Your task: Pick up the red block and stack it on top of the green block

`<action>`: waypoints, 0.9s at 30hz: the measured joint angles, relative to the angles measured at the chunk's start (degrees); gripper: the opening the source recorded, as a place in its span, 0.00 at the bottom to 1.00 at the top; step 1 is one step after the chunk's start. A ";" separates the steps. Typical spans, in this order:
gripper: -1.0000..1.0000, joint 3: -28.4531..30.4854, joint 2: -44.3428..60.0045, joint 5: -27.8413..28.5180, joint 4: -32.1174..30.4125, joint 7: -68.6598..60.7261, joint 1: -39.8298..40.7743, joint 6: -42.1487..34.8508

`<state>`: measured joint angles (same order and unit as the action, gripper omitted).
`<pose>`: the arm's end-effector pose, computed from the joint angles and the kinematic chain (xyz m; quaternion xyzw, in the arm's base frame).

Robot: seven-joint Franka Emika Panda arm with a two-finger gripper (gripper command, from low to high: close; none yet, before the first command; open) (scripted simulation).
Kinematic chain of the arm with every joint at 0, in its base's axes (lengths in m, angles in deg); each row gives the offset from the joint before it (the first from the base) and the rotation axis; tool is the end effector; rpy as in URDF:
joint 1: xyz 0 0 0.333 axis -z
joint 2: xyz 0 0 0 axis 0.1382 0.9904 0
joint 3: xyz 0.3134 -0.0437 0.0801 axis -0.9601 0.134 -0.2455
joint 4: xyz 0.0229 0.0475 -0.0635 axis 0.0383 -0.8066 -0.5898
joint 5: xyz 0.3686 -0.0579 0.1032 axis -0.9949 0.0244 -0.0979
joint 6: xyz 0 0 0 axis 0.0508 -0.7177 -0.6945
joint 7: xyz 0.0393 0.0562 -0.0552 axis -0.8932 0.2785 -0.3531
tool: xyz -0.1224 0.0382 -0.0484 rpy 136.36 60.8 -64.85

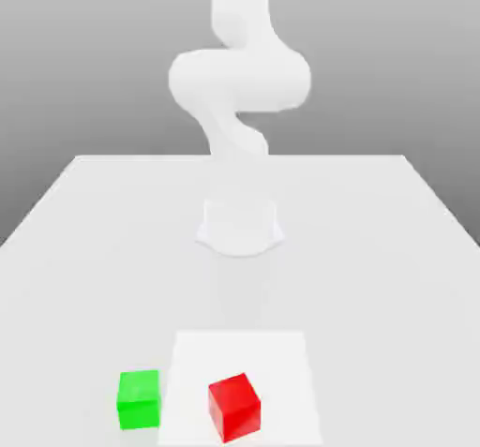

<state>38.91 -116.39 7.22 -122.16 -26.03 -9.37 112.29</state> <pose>0.3884 -0.0024 0.6576 -0.8690 0.3449 -0.3248 0.1432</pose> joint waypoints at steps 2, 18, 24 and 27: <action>0.50 1.17 4.43 -0.62 -0.95 -2.43 -1.16 1.76; 0.50 5.32 37.78 -5.03 -8.07 -20.54 -5.46 15.00; 0.50 5.66 49.90 -3.04 -10.67 -24.55 -5.36 20.25; 0.50 4.74 56.05 -3.84 -10.25 -25.87 -4.61 24.80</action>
<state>43.65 -60.34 3.38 -132.42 -51.90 -13.99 137.09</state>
